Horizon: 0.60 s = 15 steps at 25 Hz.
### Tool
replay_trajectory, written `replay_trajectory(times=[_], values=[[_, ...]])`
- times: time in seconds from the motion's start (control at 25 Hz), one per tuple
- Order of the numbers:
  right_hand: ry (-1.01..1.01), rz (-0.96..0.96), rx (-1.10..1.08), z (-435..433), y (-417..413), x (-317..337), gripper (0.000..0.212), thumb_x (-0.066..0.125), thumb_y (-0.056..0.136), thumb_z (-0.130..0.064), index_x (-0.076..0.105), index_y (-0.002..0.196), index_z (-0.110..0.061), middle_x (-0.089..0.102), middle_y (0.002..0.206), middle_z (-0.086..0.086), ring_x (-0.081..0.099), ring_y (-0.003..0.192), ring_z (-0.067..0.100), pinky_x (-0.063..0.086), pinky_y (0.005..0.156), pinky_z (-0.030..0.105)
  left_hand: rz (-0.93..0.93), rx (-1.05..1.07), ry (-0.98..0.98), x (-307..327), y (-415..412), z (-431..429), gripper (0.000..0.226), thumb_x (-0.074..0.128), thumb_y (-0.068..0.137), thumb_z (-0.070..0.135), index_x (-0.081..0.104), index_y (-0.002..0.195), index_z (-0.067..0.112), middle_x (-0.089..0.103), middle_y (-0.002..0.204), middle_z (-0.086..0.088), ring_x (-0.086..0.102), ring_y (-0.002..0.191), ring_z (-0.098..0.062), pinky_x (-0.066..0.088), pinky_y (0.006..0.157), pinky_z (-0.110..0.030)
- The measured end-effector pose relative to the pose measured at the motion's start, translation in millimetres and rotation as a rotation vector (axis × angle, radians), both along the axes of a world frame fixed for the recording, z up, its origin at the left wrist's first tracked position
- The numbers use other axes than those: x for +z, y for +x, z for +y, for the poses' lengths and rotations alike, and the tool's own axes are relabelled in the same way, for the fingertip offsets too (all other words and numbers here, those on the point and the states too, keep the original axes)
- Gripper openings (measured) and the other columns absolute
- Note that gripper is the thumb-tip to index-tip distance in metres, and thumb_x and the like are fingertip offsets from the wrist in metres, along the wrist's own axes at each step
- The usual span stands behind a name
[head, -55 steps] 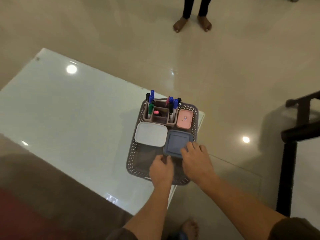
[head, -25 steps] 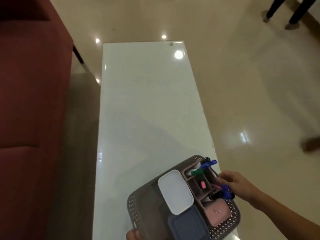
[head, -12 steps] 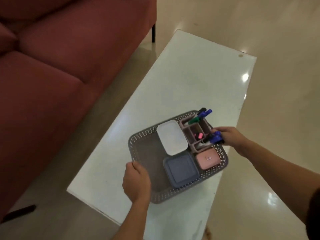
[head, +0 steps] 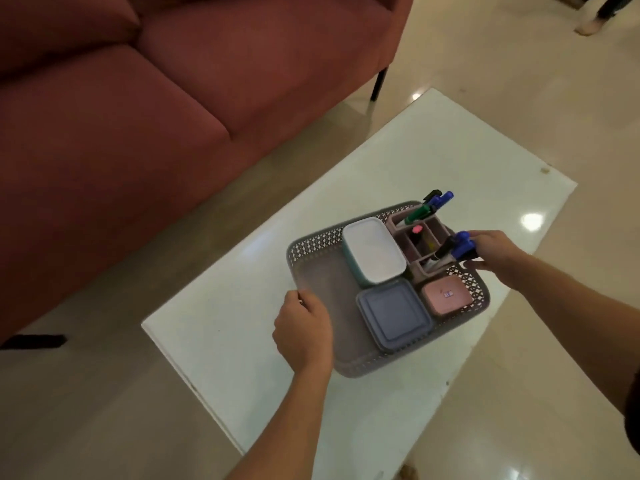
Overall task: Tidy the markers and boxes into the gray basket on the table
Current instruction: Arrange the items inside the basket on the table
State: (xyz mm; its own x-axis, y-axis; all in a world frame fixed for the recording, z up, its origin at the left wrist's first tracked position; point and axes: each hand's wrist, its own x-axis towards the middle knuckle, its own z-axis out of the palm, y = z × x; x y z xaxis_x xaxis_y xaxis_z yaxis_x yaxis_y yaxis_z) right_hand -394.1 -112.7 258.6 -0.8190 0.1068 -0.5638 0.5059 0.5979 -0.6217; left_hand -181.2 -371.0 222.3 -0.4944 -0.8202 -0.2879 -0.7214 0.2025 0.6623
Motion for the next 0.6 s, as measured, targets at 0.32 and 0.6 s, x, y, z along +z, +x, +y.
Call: replay_trajectory(times=[0.32, 0.6], values=[[0.052, -0.067, 0.290, 18, -95, -2, 0.035, 0.045, 0.091, 0.003, 0.075, 0.099, -0.013, 0.070, 0.101, 0.014, 0.063, 0.082, 0.021, 0.056, 0.076, 0.035, 0.056, 0.183, 0.041, 9, -28, 70, 0.037, 0.044, 0.103, 0.025, 0.051, 0.068, 0.017, 0.056, 0.062, 0.006, 0.052, 0.056, -0.017, 0.035, 0.056, -0.033], [-0.042, -0.034, 0.387, 33, -164, 2, 0.034, 0.046, 0.090, 0.005, 0.073, 0.091, -0.016, 0.068, 0.090, 0.011, 0.062, 0.077, 0.019, 0.055, 0.073, 0.035, 0.010, 0.245, -0.054, -8, -77, 113, 0.035, 0.043, 0.103, 0.031, 0.058, 0.075, 0.015, 0.062, 0.068, -0.001, 0.059, 0.064, -0.028, 0.040, 0.059, -0.034]])
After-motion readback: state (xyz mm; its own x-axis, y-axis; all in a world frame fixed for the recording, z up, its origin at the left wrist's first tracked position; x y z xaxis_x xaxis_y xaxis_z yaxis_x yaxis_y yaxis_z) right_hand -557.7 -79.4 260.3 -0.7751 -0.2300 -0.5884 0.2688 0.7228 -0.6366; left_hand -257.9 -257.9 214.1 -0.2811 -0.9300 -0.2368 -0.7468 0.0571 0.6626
